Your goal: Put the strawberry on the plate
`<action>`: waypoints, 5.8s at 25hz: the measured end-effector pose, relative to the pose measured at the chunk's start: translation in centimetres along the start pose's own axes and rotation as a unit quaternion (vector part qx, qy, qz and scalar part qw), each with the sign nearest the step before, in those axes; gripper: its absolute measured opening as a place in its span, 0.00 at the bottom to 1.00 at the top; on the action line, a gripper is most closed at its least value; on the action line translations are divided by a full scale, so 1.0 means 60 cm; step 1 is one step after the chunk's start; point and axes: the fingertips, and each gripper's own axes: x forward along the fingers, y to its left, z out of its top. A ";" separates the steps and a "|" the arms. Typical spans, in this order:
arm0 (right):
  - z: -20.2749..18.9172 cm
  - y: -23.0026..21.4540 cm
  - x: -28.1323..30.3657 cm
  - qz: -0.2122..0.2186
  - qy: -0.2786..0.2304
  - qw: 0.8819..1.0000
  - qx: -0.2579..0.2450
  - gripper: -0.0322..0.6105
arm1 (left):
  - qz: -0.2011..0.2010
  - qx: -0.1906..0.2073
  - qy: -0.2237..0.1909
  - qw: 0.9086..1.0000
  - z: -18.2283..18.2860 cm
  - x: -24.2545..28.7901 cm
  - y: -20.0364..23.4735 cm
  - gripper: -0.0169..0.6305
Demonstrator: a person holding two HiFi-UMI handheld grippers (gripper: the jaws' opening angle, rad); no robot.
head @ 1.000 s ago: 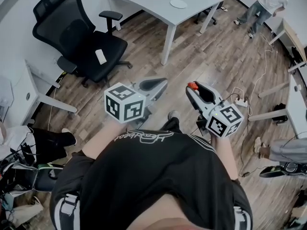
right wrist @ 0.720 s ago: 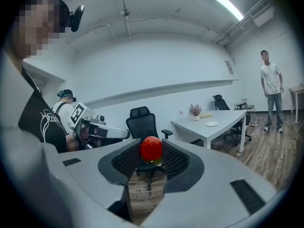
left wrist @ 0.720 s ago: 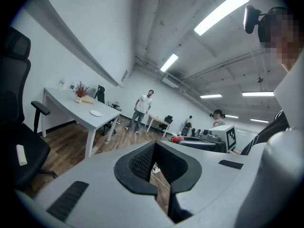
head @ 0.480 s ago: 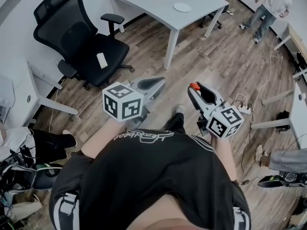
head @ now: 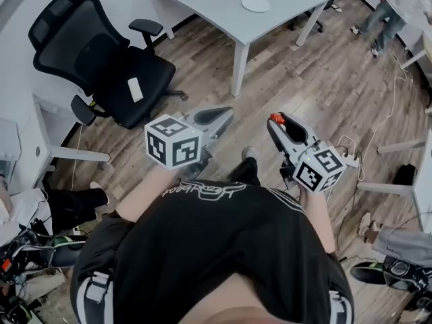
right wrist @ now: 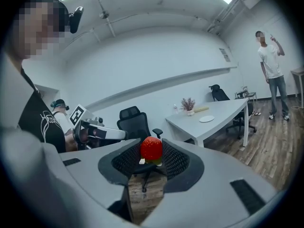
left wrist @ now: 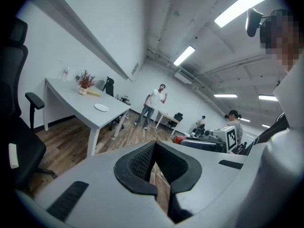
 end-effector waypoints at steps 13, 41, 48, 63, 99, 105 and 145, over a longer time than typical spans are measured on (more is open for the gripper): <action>0.126 -0.366 0.077 0.030 0.012 0.999 0.004 0.26 | 0.032 -0.014 0.010 0.999 0.162 0.339 0.100 0.04; 0.216 -0.584 0.280 0.032 0.006 0.999 -0.003 0.26 | 0.051 -0.016 -0.011 0.998 0.314 0.488 0.328 0.04; 0.258 -0.648 0.401 0.021 0.019 1.000 0.008 0.26 | 0.042 -0.028 0.005 0.999 0.384 0.536 0.450 0.04; 0.290 -0.721 0.598 -0.002 0.050 0.998 0.022 0.26 | 0.021 -0.044 0.034 0.998 0.458 0.591 0.650 0.04; 0.244 -0.884 0.853 -0.069 0.114 0.990 -0.055 0.26 | -0.003 -0.097 0.068 0.993 0.467 0.674 0.840 0.04; 0.201 -0.909 0.876 -0.086 0.142 0.983 -0.075 0.26 | 0.001 -0.113 0.072 0.991 0.451 0.676 0.861 0.04; 0.063 -0.948 0.947 -0.080 0.305 0.934 -0.166 0.26 | 0.044 -0.151 0.068 0.985 0.426 0.653 0.914 0.04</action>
